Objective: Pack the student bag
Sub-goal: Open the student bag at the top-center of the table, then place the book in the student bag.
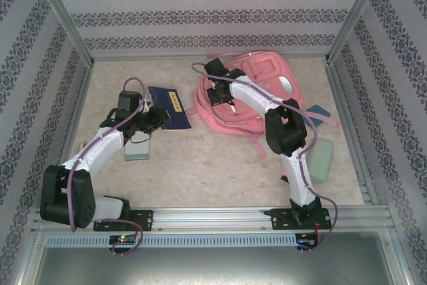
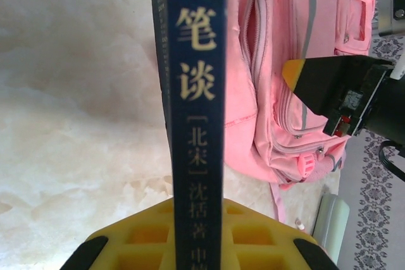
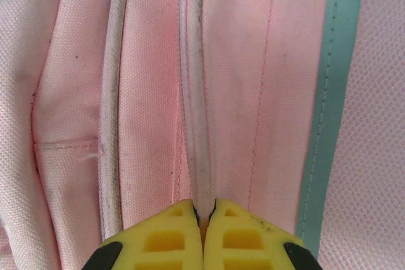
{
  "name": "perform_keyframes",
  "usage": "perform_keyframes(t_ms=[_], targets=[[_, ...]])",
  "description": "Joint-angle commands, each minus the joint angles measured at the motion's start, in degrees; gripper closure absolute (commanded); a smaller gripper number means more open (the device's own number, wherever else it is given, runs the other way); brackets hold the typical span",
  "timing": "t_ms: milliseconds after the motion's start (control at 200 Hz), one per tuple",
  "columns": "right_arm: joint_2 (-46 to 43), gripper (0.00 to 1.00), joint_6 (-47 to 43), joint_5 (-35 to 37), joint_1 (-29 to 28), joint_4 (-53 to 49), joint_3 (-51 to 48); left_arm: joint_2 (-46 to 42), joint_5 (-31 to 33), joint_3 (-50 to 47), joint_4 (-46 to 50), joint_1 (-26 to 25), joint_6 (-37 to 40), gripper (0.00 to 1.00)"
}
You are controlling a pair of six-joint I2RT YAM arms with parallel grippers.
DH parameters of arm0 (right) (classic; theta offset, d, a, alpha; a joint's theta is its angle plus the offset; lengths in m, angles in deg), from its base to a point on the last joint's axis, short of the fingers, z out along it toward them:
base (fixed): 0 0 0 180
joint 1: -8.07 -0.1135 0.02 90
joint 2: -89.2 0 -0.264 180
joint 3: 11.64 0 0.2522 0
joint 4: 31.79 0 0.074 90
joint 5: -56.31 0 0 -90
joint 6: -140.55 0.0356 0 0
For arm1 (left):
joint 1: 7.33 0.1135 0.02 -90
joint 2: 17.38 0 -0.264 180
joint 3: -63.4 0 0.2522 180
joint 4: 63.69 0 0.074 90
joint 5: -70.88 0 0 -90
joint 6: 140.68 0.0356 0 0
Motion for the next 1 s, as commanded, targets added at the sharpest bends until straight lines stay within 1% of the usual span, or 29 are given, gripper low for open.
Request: perform_keyframes(t_ms=[0, 210, 425, 545, 664, 794, 904, 994], targets=[[-11.1, 1.00, -1.0, -3.1, -1.5, -0.4, 3.5, -1.6, -2.9, 4.5, -4.7, -0.8, -2.8, 1.00], [-15.7, 1.00, -0.7, -6.1, -0.6, -1.0, 8.2, 0.9, -3.8, 7.9, -11.7, -1.7, -6.7, 1.00], [-19.5, 1.00, 2.4, -12.7, 2.4, -0.9, 11.1, 5.5, -3.3, 11.4, -17.8, -4.6, -8.8, 1.00], [-21.5, 1.00, 5.7, -18.2, 4.6, 1.2, 10.1, 9.0, -1.5, 12.5, -22.6, -7.8, -10.9, 1.00], [-22.2, 1.00, 8.8, -21.2, 6.1, 2.2, 9.4, 14.5, 0.8, 14.9, -25.8, -11.5, -12.6, 1.00], [-22.4, 1.00, 10.5, -22.5, 6.7, 2.9, 9.0, 21.6, 0.8, 18.1, -33.1, -15.5, -16.8, 1.00], [-22.3, 1.00, 11.4, -23.0, 6.7, 3.2, 8.7, 26.3, 2.9, 21.6, -34.7, -18.7, -17.7, 1.00], [-22.4, 1.00, 11.8, -23.3, 6.7, 3.5, 8.4, 30.4, 3.4, 24.4, -35.6, -20.6, -18.4, 1.00]])
